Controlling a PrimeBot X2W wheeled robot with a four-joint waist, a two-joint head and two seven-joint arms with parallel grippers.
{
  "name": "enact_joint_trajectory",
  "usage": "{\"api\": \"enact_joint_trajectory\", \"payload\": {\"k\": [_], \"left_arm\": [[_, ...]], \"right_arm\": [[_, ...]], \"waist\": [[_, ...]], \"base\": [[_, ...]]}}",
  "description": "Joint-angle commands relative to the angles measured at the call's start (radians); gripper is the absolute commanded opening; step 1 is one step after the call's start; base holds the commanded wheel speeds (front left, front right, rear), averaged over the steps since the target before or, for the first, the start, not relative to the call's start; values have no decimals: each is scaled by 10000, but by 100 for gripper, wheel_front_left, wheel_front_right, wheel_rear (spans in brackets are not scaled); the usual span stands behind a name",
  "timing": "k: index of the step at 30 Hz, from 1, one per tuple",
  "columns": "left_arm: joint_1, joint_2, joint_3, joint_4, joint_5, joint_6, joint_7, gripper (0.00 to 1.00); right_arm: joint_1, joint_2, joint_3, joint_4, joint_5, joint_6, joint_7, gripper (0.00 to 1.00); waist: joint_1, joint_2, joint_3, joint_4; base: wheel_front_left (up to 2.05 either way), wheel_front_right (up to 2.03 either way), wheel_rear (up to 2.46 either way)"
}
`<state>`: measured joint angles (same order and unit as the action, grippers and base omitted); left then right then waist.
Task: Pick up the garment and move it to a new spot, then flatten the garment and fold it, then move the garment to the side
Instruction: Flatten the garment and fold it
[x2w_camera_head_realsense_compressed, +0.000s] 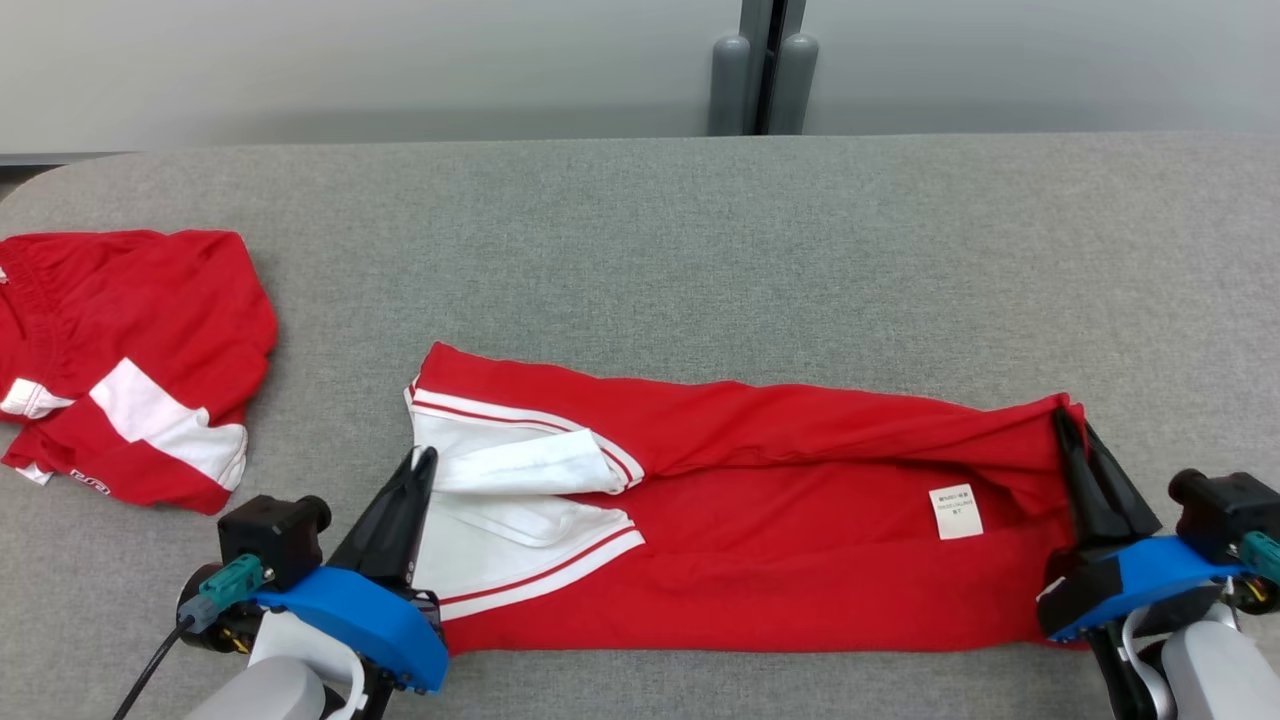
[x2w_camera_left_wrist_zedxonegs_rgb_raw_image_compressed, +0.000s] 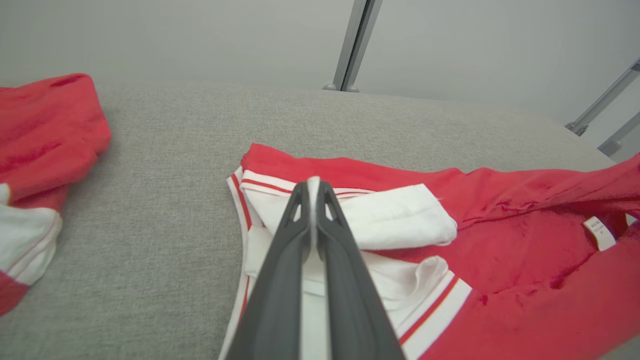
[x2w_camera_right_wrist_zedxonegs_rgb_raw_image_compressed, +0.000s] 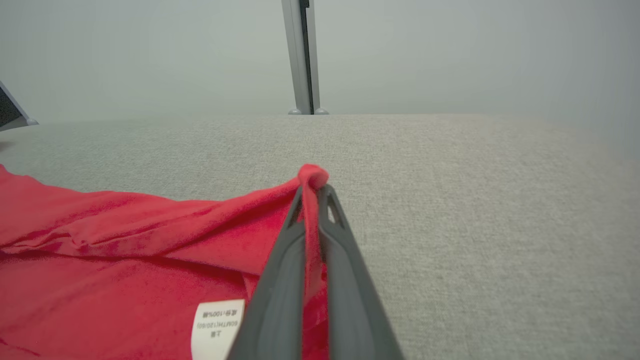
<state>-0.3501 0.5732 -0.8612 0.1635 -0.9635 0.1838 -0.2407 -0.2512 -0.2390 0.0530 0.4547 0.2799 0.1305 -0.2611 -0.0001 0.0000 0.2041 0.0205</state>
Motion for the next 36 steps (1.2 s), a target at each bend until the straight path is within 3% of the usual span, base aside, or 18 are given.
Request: {"api": "enact_joint_trajectory", "payload": {"k": [1, 2, 7, 14, 22, 34, 36], "left_arm": [[108, -45, 167, 92, 55, 85, -114, 91], [202, -96, 243, 153, 99, 120, -148, 100], [495, -387, 839, 220, 447, 222, -254, 100], [1219, -1221, 3115, -402, 1985, 364, -252, 100], [1983, -2585, 5647, -979, 4196, -106, -254, 100], [2463, -4135, 7723, -743, 6197, -1190, -255, 100], [2481, -4303, 7930, -678, 6464, -1343, -255, 100]], "right_arm": [[250, 57, -188, -284, -16, 5, -54, 100], [392, 109, -265, -449, -25, 5, -54, 100], [806, 252, -603, -1317, -72, 5, -56, 100], [967, 306, -974, -2019, -26, 5, -55, 100], [378, 599, -1253, -410, 28, 5, 389, 100], [-153, 888, -954, 1699, 464, 5, 865, 100], [-149, 936, -777, 1876, 598, 5, 811, 2]], "waist": [[1, 0, -25, -7], [1, 0, -48, -8], [1, 0, -106, -82], [1, 0, -126, -122], [1, 0, 24, 24], [1, 0, 238, 164], [1, 0, 231, 157]], "base": [[0, 0, 0], [0, 0, 0], [0, 0, 0], [0, 0, 0], [0, 0, 0], [0, 0, 0], [0, 0, 0]]}}
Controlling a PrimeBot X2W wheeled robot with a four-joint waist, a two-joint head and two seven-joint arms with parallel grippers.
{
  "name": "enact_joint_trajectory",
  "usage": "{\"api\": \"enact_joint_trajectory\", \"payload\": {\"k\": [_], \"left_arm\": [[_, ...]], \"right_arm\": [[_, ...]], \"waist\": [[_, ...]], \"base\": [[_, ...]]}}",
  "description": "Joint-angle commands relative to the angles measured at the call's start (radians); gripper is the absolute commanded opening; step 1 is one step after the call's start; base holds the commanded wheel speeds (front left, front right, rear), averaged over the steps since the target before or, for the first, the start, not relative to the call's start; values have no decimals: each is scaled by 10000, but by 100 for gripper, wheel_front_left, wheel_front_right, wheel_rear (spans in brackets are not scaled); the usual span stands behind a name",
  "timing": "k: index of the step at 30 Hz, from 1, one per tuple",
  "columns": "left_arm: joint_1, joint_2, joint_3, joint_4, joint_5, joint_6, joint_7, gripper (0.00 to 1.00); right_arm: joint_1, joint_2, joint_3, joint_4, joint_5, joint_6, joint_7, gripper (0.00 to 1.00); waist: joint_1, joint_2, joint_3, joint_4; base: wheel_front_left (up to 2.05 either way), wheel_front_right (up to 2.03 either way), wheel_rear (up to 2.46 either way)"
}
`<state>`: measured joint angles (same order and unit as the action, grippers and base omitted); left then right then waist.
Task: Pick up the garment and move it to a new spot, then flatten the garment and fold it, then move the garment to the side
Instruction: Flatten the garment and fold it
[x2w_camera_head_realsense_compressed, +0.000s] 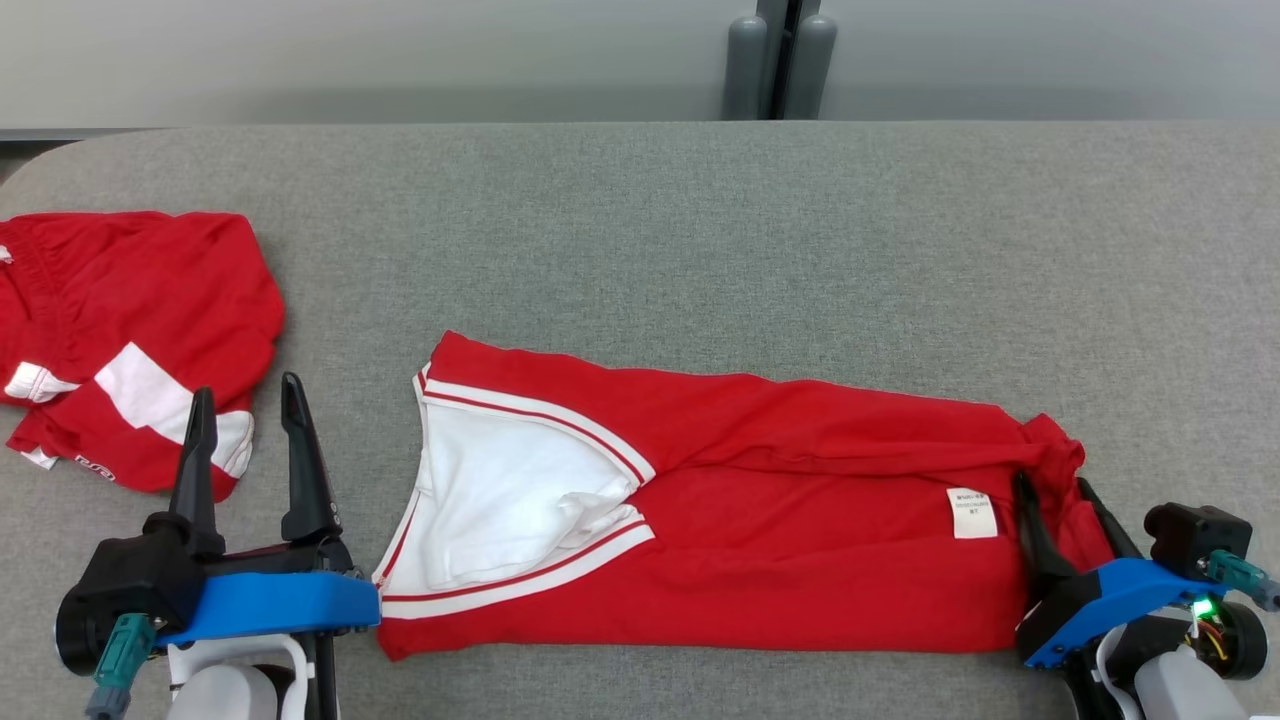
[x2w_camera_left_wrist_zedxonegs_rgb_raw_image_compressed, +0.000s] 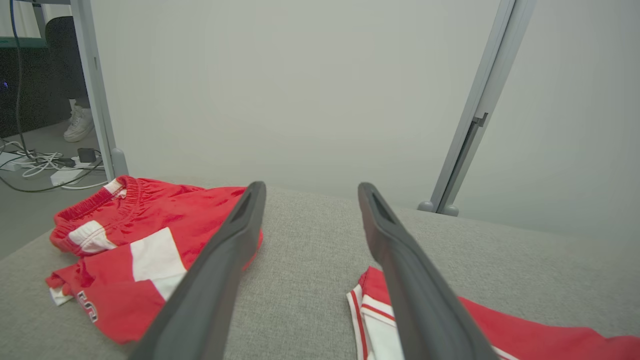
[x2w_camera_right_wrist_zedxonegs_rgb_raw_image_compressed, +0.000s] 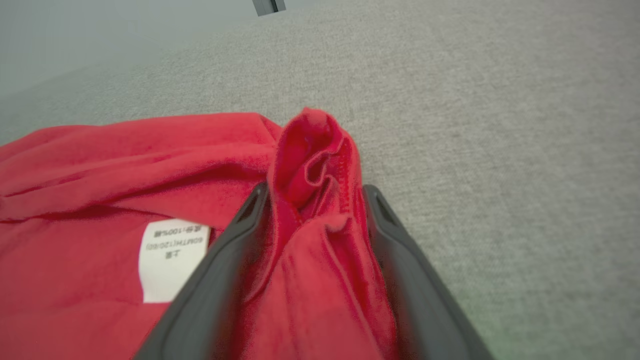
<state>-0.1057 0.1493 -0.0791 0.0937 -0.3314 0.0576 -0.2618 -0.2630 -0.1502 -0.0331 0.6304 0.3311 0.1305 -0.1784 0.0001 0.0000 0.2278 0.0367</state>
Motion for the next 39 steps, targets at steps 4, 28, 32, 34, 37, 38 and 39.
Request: {"api": "enact_joint_trajectory", "payload": {"k": [4, 28, 32, 34, 37, 38, 39], "left_arm": [[80, -264, 362, 109, 531, -292, -45, 100], [536, -956, 1437, 586, 1866, -1091, -45, 100], [513, -977, 1364, 649, 1898, -1121, -45, 100], [475, -984, 1330, 668, 1907, -1130, -45, 100], [421, -990, 1284, 691, 1906, -1141, -45, 100], [392, -991, 1268, 702, 1900, -1151, -45, 100], [355, -993, 1252, 714, 1891, -1163, -45, 100]], "right_arm": [[8, 134, 275, 277, 253, 5, -147, 0], [-344, -1390, -969, -867, 292, 5, -47, 0], [-200, -750, -434, -1821, 102, 5, 103, 0], [-176, -412, -75, -2288, -33, 5, 236, 0], [-206, 48, 488, -2811, -165, 5, 429, 0], [-241, 193, 685, -2939, -196, 5, 503, 0], [-281, 330, 873, -3026, -217, 5, 545, 0]], "waist": [[-1, 0, -42, -48], [-1, 0, -674, -419], [-1, 0, -653, -448], [-1, 0, -630, -446], [-1, 0, -579, -421], [-1, 0, -548, -401], [-1, 0, -514, -379]], "base": [[0, 0, 0], [0, 0, 0], [0, 0, 0], [0, 0, 0], [0, 0, 0], [0, 0, 0], [0, 0, 0]]}}
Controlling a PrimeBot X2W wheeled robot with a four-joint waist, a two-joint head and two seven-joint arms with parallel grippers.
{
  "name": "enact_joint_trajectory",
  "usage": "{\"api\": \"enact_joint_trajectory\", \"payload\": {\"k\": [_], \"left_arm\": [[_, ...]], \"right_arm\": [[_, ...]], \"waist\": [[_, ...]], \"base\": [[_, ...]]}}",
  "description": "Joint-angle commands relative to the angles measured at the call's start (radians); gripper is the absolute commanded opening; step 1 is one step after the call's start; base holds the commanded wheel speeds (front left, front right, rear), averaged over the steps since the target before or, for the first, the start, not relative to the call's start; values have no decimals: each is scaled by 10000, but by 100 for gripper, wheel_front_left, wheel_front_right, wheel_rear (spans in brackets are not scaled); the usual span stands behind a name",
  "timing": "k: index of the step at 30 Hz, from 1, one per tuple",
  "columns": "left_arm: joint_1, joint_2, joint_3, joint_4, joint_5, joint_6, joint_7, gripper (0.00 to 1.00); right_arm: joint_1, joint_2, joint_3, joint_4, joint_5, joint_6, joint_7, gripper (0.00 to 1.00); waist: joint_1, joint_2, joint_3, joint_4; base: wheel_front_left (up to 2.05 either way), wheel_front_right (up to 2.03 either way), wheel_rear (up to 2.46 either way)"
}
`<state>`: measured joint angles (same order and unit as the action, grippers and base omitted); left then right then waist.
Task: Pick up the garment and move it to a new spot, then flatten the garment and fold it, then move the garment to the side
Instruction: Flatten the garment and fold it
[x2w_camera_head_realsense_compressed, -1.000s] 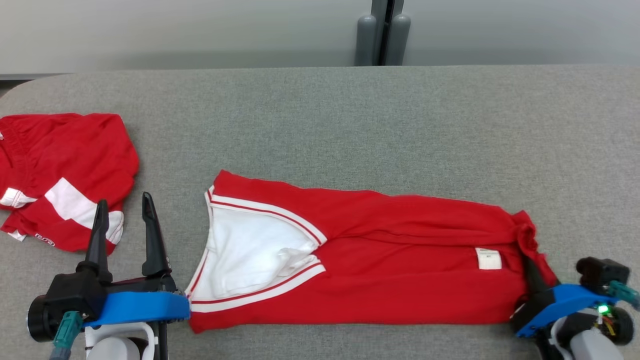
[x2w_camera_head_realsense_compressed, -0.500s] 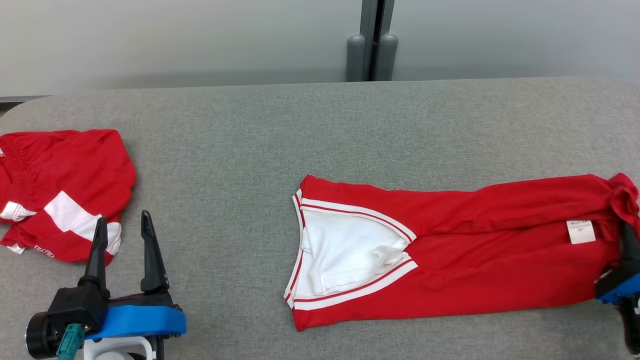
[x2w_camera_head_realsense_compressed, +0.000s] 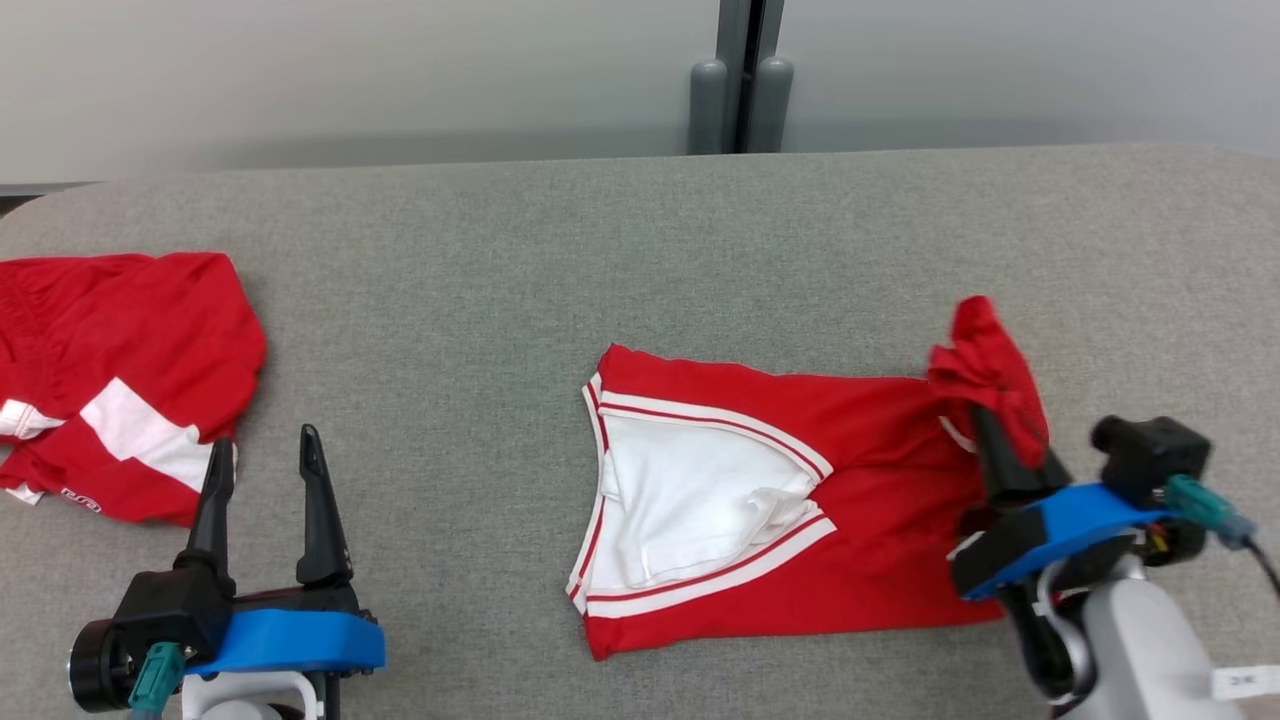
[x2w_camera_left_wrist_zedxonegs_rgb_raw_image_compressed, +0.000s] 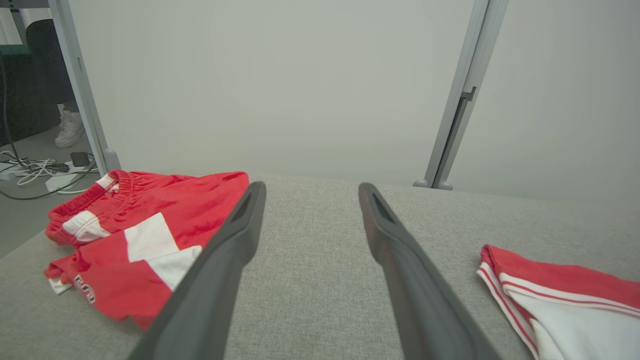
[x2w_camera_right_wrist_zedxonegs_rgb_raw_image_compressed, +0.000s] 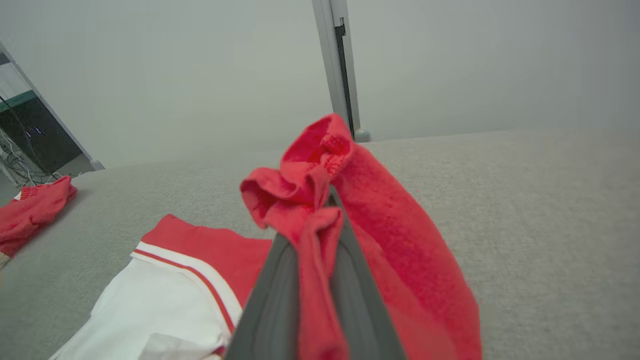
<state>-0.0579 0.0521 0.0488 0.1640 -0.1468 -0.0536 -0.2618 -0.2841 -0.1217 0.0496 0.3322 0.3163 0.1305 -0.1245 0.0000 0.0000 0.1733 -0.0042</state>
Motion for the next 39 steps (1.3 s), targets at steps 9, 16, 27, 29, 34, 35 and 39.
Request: {"api": "enact_joint_trajectory", "payload": {"k": [9, 16, 27, 29, 34, 35, 39], "left_arm": [[-494, -24, -357, 200, -126, -37, -45, 100], [-783, -22, -781, 408, -232, -42, -46, 100], [-887, -23, -1107, 563, -506, 136, -46, 100], [-821, -22, -1078, 567, -529, 160, -46, 100], [-715, -22, -1010, 556, -510, 177, -46, 100], [-710, -22, -1001, 541, -485, 168, -46, 100], [-651, -23, -851, 503, -396, 109, -46, 100]], "right_arm": [[-688, 677, 1699, 203, 50, 5, -6, 0], [-1415, 703, 2985, 758, 880, 5, -320, 0], [-2051, 703, 4170, 2116, 1661, 5, -630, 100], [-2089, 706, 4336, 2223, 1764, 5, -728, 100], [-2037, 707, 4476, 2137, 1501, 5, -984, 100], [-1992, 702, 4398, 2072, 1380, 5, -1013, 100], [-1688, 699, 3696, 1572, 625, 5, -1169, 100]], "waist": [[0, 0, 303, 457], [0, 0, 512, 904], [0, 0, 502, 1281], [0, 0, 452, 1235], [0, 0, 254, 969], [0, 0, 217, 912], [0, 0, 60, 646]], "base": [[0, 0, 0], [0, 0, 0], [0, 0, 0], [0, 0, 0], [0, 0, 0], [0, 0, 0], [0, 0, 0]]}}
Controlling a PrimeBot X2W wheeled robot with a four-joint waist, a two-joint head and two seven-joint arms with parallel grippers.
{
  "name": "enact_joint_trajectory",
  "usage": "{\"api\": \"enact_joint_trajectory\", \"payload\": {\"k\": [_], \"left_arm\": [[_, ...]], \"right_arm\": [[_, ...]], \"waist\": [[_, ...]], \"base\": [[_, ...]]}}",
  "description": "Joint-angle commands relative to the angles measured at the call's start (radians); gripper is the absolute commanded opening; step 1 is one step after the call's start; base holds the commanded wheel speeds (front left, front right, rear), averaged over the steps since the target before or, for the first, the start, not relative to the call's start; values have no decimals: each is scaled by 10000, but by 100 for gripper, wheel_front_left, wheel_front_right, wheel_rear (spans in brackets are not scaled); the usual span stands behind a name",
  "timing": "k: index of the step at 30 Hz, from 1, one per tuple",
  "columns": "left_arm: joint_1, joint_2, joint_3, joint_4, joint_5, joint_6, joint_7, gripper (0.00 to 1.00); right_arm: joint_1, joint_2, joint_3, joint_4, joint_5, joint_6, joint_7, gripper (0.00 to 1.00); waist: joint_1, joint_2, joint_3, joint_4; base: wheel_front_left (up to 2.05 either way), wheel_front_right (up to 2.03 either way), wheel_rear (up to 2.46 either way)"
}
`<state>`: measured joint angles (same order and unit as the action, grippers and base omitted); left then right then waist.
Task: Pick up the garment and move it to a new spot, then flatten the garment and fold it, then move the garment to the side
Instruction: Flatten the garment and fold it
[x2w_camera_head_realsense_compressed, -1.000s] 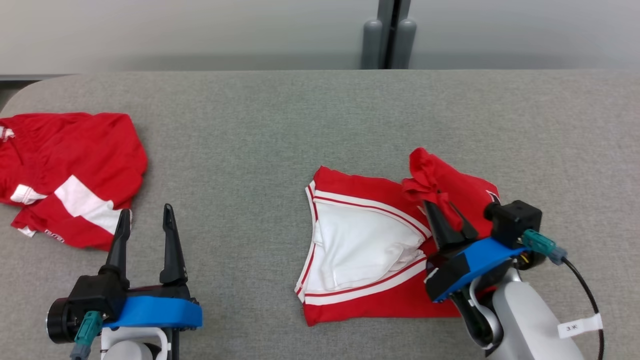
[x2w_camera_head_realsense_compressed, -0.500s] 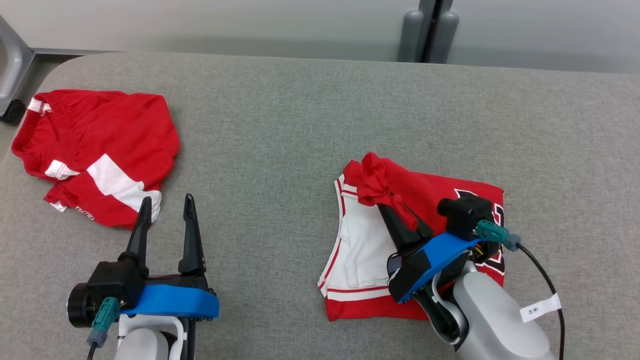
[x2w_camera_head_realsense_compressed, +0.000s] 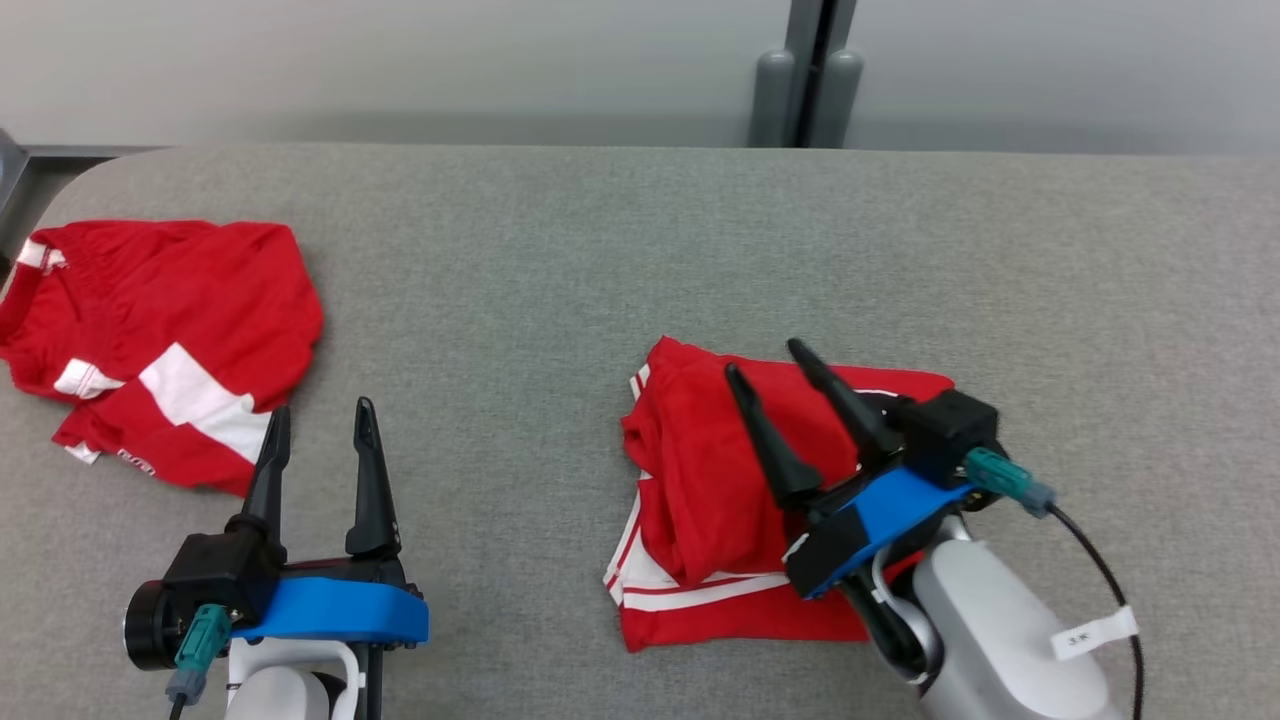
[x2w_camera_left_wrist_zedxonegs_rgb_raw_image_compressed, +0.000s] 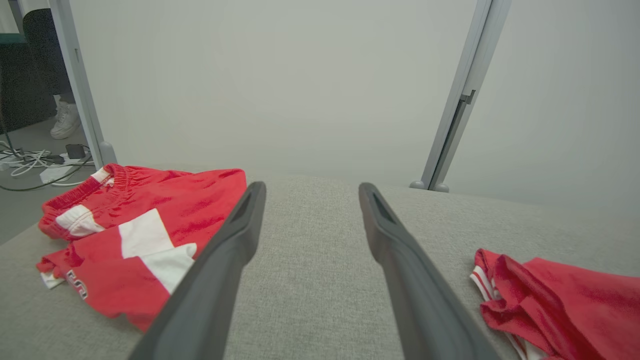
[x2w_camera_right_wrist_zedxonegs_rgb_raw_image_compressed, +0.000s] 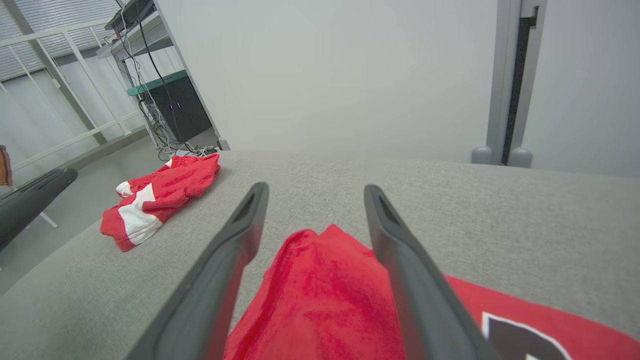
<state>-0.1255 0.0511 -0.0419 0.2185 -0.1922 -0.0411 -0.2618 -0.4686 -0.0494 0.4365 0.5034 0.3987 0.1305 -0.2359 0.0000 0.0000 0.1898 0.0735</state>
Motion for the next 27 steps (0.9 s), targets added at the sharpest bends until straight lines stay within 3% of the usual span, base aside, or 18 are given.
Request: {"api": "enact_joint_trajectory", "payload": {"k": [1, 15, 27], "left_arm": [[45, -14, 68, -57, 82, -26, -46, 100], [400, -13, 69, -133, 194, -2, -46, 100], [764, -13, 102, -205, 375, 2, -46, 100]], "right_arm": [[260, -59, -456, -328, -405, 5, -95, 100], [2762, -225, -4022, -3125, -1987, 5, -8, 100], [4667, -11, -5150, -4714, -2315, 5, 571, 100]], "waist": [[0, 0, -141, -192], [0, 0, -679, -739], [0, 0, -939, -747]], "base": [[0, 0, 0], [0, 0, 0], [0, 0, 0]]}}
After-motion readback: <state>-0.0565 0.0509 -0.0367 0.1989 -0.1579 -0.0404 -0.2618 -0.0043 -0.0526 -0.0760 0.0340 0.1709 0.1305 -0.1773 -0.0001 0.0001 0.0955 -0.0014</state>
